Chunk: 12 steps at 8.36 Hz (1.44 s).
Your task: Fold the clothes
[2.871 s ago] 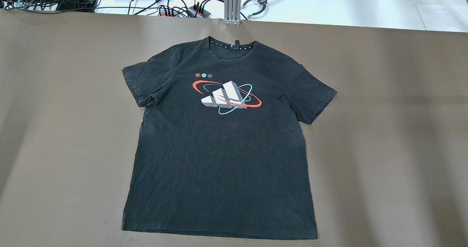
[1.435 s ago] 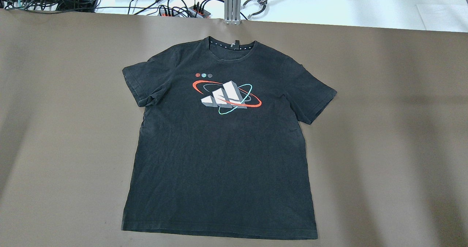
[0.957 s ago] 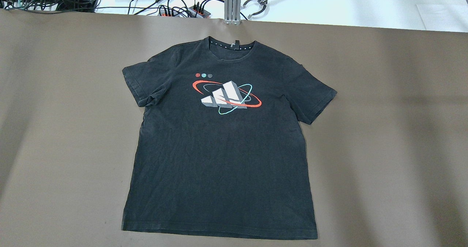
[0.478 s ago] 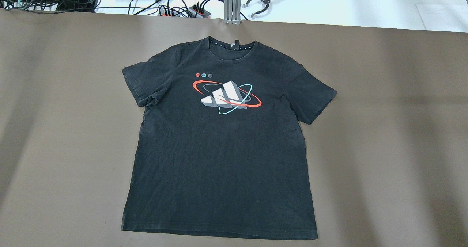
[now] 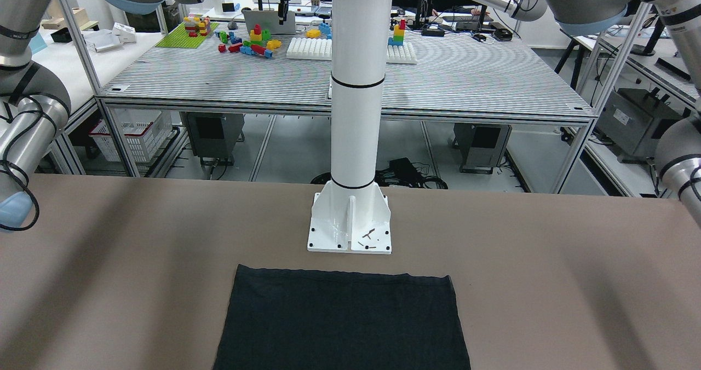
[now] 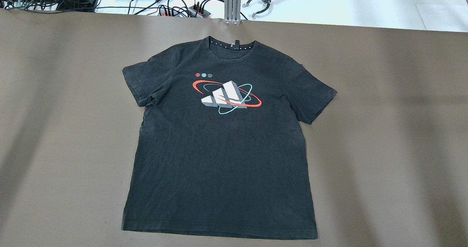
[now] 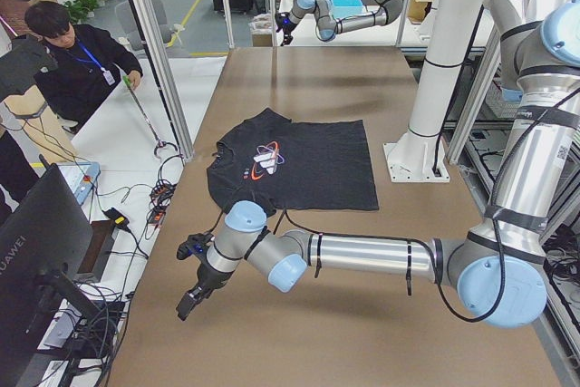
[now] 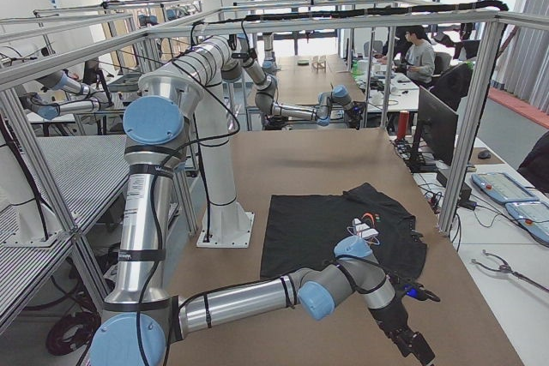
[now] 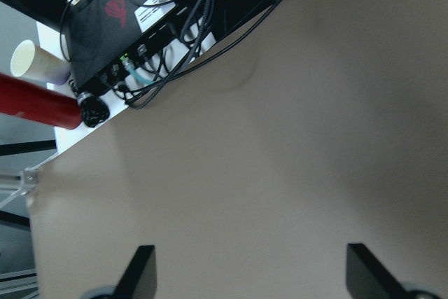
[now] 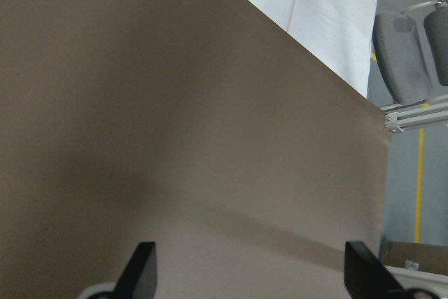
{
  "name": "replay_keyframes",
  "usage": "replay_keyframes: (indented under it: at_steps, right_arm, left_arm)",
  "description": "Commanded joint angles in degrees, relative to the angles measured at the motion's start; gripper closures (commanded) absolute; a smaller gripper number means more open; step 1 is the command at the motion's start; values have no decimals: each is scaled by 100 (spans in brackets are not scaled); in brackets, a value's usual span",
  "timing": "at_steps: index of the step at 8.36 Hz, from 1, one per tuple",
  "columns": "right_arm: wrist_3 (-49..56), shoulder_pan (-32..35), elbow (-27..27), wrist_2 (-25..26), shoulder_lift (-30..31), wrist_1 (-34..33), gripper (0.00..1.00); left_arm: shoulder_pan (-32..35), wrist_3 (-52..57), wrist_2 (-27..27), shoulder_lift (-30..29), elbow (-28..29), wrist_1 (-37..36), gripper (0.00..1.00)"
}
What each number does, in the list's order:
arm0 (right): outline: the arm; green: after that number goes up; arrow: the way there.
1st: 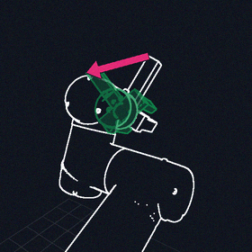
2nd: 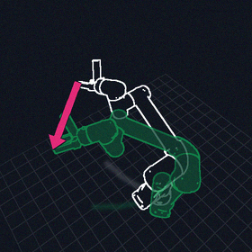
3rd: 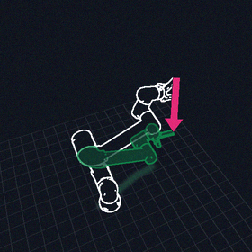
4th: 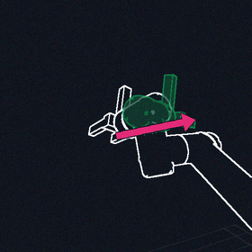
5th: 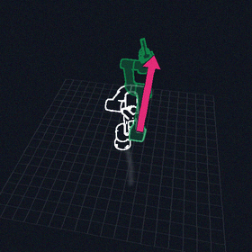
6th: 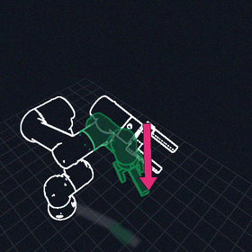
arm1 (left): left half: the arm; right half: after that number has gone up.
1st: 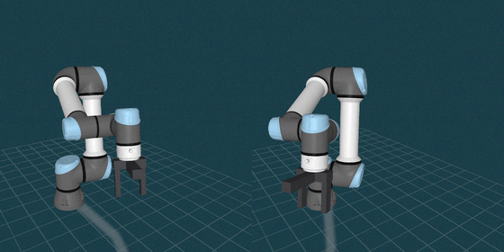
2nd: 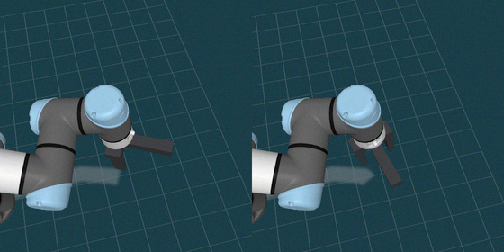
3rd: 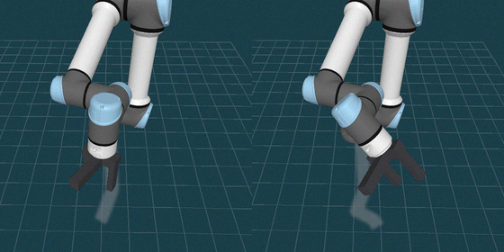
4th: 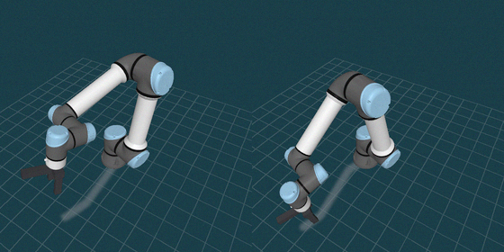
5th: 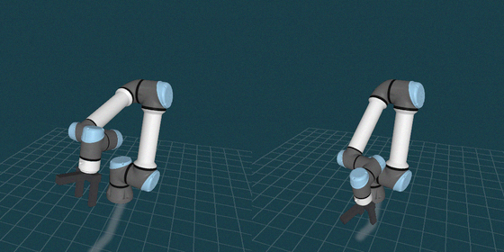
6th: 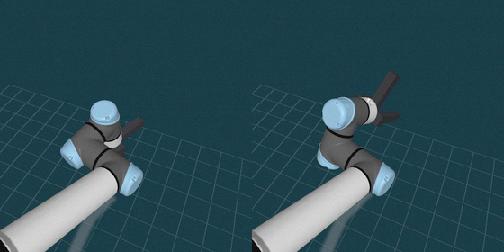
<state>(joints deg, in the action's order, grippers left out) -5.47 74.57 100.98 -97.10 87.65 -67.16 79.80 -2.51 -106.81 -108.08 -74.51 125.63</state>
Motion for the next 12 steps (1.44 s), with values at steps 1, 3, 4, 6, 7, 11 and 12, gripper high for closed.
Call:
replay_keyframes:
  at_steps: [1,3,4,6,7,11,12]
  right_arm:
    - [-1566,-933,-175,24,-545,19,6]
    - [-2106,-1443,-316,24,-828,45,6]
    - [-2133,-1524,-325,24,-855,54,6]
    - [-2134,-1534,-334,33,-855,54,6]
    - [-2134,-1560,-334,42,-864,54,6]
    - [-2125,-1569,-343,51,-864,54,6]
    - [-2125,-1577,-343,51,-864,54,6]
  left_arm:
    - [-910,-1518,-180,-274,103,356,5]
    - [-1544,-2548,-392,-686,251,470,5]
    - [-1860,-3101,-401,-932,531,767,5]
    - [-2336,-4156,-402,-1608,1522,1583,5]
    - [-2434,-4414,-419,-1733,1805,1927,5]
    - [-2496,-4478,-498,-1734,1835,1974,20]
    - [-2496,-4478,-533,-1734,1826,1974,37]
